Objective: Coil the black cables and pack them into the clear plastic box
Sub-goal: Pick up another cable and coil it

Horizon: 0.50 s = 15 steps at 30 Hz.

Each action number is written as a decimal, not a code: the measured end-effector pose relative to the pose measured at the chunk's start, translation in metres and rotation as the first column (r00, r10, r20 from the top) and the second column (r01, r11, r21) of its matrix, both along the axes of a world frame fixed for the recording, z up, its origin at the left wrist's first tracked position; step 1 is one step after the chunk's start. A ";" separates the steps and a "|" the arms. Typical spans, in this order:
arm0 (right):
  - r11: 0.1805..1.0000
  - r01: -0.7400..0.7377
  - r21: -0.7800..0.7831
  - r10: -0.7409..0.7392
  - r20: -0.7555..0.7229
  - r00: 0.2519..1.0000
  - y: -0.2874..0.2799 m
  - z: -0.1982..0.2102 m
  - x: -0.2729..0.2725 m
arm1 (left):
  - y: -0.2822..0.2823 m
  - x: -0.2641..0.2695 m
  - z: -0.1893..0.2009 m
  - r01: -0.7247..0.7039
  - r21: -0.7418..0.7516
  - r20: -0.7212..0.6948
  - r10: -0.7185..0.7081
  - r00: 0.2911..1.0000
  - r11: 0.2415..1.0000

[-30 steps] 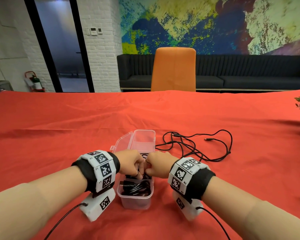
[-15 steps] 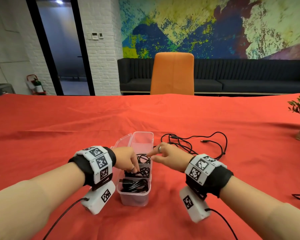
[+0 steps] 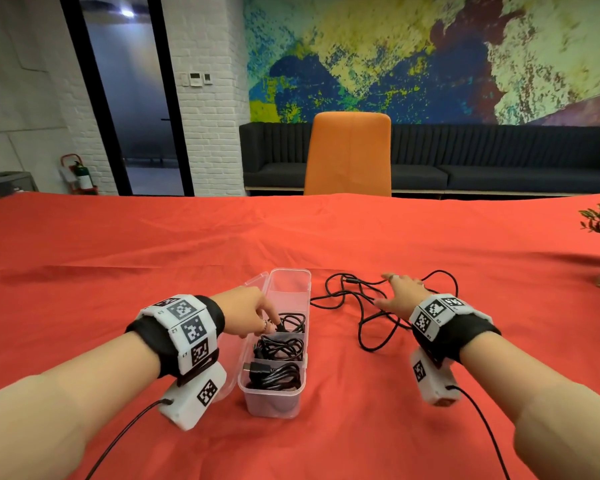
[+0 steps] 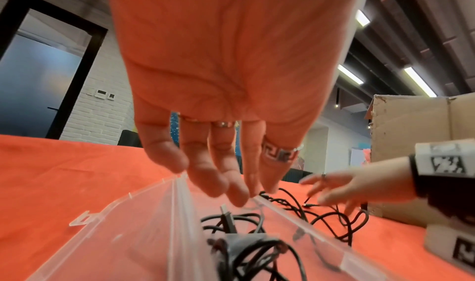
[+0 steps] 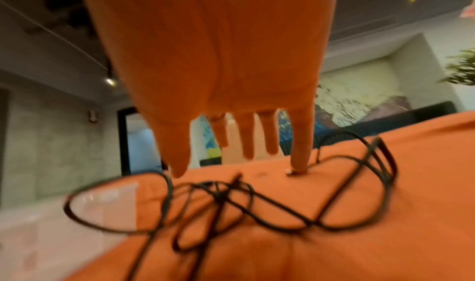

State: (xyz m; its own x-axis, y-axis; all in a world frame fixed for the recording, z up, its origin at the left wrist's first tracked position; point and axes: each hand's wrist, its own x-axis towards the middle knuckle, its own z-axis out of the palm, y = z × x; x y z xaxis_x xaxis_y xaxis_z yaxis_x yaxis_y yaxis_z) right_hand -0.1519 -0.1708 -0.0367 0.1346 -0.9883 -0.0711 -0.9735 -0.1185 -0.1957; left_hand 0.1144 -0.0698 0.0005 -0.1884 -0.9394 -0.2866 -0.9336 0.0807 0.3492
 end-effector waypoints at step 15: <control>0.959 -0.016 -0.282 0.069 0.178 0.982 0.064 0.028 -0.040 | 0.014 -0.053 0.023 -0.025 -0.236 -0.163 -0.014 0.986 0.971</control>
